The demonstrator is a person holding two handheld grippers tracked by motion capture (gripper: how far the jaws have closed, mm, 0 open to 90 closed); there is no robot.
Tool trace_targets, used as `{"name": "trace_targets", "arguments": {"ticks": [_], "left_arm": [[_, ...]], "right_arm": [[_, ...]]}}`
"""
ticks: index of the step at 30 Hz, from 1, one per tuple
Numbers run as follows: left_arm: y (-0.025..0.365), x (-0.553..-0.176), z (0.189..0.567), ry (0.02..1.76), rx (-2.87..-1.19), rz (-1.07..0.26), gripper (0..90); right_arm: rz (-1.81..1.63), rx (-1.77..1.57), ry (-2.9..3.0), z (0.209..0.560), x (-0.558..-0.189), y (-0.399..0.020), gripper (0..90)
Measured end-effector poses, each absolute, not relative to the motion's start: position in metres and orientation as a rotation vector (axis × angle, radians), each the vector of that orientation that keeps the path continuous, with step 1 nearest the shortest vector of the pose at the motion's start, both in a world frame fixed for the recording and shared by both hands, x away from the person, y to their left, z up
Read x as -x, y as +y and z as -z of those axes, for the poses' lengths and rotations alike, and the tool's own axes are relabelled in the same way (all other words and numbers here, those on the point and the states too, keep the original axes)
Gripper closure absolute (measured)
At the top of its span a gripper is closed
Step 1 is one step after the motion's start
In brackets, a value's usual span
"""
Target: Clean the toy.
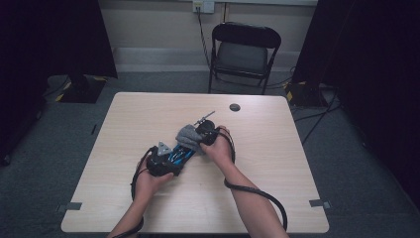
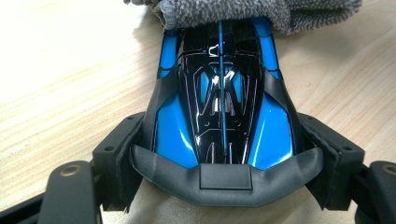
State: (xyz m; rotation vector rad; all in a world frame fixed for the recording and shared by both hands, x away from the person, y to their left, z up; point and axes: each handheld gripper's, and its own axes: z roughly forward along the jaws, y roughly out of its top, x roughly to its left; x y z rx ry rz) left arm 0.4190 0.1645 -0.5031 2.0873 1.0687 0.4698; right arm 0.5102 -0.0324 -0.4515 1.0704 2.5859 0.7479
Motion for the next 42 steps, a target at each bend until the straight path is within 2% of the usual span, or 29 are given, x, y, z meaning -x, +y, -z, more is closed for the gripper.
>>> {"name": "trace_targets", "arguments": {"ticks": [22,42], "left_arm": [[0.164,-0.419,0.503,1.069,-2.086,-0.467,24.2],[0.164,-0.419,0.503,1.072,-2.085,-0.468,24.1]], "right_arm": [[-0.711,-1.128,2.55,0.462,-0.52,-0.05,78.8],[-0.693,-1.184,2.517,0.461,-0.518,-0.086,78.7]]}}
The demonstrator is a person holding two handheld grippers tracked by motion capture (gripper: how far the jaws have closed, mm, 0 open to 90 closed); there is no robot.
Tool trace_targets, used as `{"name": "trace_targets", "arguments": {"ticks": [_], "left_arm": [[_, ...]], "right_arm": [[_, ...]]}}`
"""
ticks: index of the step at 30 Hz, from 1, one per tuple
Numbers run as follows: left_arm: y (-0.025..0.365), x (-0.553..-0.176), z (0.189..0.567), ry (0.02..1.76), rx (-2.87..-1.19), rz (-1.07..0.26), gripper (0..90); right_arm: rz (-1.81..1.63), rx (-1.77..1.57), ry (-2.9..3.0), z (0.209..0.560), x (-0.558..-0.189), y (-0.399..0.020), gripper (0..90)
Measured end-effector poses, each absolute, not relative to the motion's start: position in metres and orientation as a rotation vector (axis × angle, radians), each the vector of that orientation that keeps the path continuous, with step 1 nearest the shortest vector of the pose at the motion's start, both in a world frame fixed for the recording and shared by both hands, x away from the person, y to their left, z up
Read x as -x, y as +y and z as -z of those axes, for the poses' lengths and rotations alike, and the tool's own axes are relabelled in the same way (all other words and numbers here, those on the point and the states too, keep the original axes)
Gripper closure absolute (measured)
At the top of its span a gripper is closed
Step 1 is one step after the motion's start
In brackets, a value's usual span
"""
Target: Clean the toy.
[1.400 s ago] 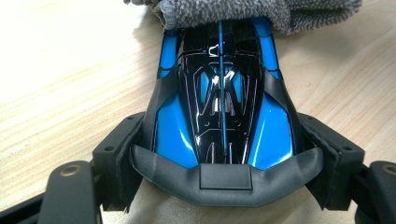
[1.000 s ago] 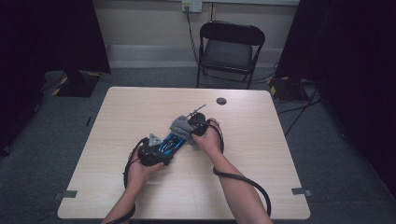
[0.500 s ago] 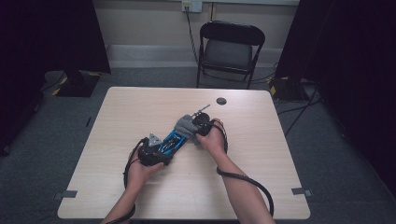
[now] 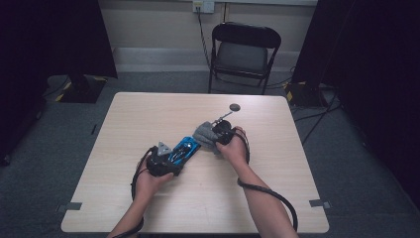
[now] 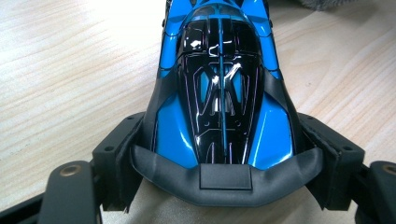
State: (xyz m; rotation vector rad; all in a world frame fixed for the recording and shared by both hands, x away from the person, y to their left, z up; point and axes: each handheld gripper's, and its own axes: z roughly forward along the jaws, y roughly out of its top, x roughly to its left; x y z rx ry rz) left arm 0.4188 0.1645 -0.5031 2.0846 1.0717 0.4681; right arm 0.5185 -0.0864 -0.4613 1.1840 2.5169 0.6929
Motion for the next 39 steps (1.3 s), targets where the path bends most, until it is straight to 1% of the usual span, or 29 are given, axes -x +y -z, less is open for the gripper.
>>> {"name": "trace_targets", "arguments": {"ticks": [7,14,20,23,26,29,32,36,39], "left_arm": [[0.164,-0.417,0.503,1.076,-2.086,-0.473,23.8],[0.17,-0.416,0.503,1.1,-2.048,-0.423,20.7],[0.173,-0.41,0.5,1.088,-2.088,-0.406,20.6],[0.174,-0.404,0.499,1.105,-2.098,-0.398,17.8],[0.175,-0.399,0.497,1.112,-2.11,-0.391,18.0],[0.176,-0.398,0.496,1.105,-2.123,-0.396,20.0],[0.177,-0.398,0.494,1.126,-2.095,-0.376,20.5],[0.18,-0.396,0.487,1.104,-2.093,-0.377,17.4],[0.184,-0.394,0.482,1.104,-2.103,-0.37,16.7]], "right_arm": [[-0.697,-1.226,2.487,0.46,-0.513,-0.106,78.8],[-0.702,-1.222,2.48,0.459,-0.506,-0.115,78.7],[-0.704,-1.23,2.47,0.456,-0.505,-0.123,78.7],[-0.709,-1.228,2.467,0.454,-0.504,-0.127,78.7],[-0.72,-1.242,2.461,0.454,-0.503,-0.13,78.7],[-0.728,-1.247,2.458,0.454,-0.501,-0.135,78.7],[-0.732,-1.243,2.457,0.453,-0.5,-0.137,78.7],[-0.736,-1.233,2.462,0.45,-0.499,-0.138,78.5],[-0.736,-1.229,2.459,0.449,-0.499,-0.14,78.5]]}}
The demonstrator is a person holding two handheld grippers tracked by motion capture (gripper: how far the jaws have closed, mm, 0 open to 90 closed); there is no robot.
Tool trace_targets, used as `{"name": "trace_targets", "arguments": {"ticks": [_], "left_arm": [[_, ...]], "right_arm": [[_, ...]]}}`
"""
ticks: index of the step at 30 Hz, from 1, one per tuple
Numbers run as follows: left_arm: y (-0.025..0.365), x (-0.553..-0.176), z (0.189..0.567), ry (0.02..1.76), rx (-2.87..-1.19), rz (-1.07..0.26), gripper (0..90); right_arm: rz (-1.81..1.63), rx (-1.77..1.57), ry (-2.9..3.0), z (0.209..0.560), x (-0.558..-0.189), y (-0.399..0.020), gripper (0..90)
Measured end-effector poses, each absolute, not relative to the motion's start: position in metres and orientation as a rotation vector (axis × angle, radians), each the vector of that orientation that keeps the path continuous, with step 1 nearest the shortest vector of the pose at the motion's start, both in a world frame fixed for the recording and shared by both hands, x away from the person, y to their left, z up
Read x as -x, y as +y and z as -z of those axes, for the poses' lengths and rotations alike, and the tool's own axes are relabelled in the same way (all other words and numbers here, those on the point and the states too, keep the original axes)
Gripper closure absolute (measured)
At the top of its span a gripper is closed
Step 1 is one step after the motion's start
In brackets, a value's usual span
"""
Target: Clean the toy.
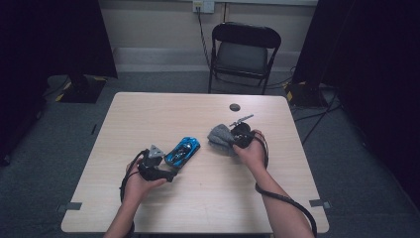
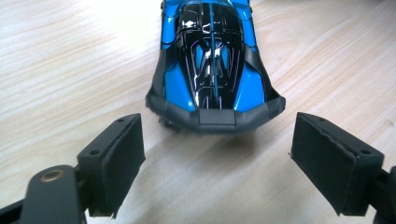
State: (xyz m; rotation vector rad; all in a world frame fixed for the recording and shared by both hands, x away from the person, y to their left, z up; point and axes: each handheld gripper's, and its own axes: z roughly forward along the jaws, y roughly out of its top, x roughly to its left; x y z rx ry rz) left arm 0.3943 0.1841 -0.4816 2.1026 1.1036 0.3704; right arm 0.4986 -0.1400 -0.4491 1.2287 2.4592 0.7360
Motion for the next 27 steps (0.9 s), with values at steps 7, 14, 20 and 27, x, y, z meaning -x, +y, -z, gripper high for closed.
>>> {"name": "trace_targets", "arguments": {"ticks": [7,14,20,27], "left_arm": [[0.19,-0.395,0.462,1.113,-2.04,-0.356,17.2],[0.178,-0.417,0.442,1.077,-2.03,-0.373,23.9],[0.157,-0.443,0.441,1.046,-2.061,-0.36,33.5],[0.142,-0.46,0.455,1.057,-2.114,-0.36,39.0]], "right_arm": [[-0.738,-1.228,2.457,0.448,-0.497,-0.143,78.5],[-0.735,-1.225,2.459,0.45,-0.495,-0.139,78.5],[-0.735,-1.215,2.468,0.453,-0.492,-0.135,78.5],[-0.739,-1.218,2.476,0.457,-0.491,-0.134,78.5]]}}
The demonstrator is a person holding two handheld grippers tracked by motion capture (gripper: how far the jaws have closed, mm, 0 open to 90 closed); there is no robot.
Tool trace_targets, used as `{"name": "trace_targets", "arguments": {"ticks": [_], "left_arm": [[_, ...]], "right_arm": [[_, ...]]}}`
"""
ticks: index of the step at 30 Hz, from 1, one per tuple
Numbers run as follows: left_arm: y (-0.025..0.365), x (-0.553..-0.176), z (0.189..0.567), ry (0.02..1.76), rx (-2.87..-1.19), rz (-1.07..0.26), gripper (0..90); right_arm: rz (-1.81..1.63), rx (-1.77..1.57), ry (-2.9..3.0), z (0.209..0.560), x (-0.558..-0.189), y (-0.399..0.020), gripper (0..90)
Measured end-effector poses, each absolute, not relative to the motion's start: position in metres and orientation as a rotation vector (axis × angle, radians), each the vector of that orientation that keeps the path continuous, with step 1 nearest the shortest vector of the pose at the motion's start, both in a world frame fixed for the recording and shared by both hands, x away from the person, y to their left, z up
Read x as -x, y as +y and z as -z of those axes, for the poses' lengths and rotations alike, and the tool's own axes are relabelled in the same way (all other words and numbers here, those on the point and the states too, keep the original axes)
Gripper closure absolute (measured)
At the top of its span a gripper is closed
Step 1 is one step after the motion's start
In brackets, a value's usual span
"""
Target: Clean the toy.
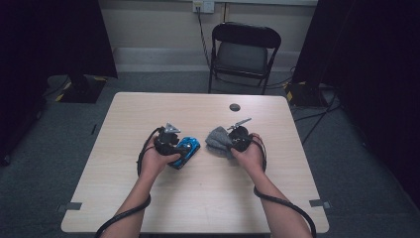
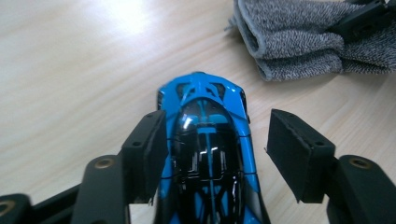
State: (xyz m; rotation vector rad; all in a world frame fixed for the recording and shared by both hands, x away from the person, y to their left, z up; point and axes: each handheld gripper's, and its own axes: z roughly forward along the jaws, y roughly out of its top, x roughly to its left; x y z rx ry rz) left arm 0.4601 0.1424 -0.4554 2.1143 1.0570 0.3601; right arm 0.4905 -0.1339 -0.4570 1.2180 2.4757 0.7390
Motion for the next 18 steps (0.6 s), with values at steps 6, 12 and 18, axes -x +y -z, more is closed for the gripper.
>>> {"name": "trace_targets", "arguments": {"ticks": [6,12,18], "left_arm": [[0.141,-0.463,0.464,1.039,-2.149,-0.374,41.2],[0.14,-0.461,0.469,1.04,-2.166,-0.381,46.1],[0.14,-0.459,0.471,1.033,-2.161,-0.402,47.1]], "right_arm": [[-0.742,-1.212,2.483,0.459,-0.488,-0.132,78.4],[-0.741,-1.218,2.477,0.462,-0.488,-0.13,78.2],[-0.74,-1.223,2.462,0.464,-0.486,-0.127,78.2]]}}
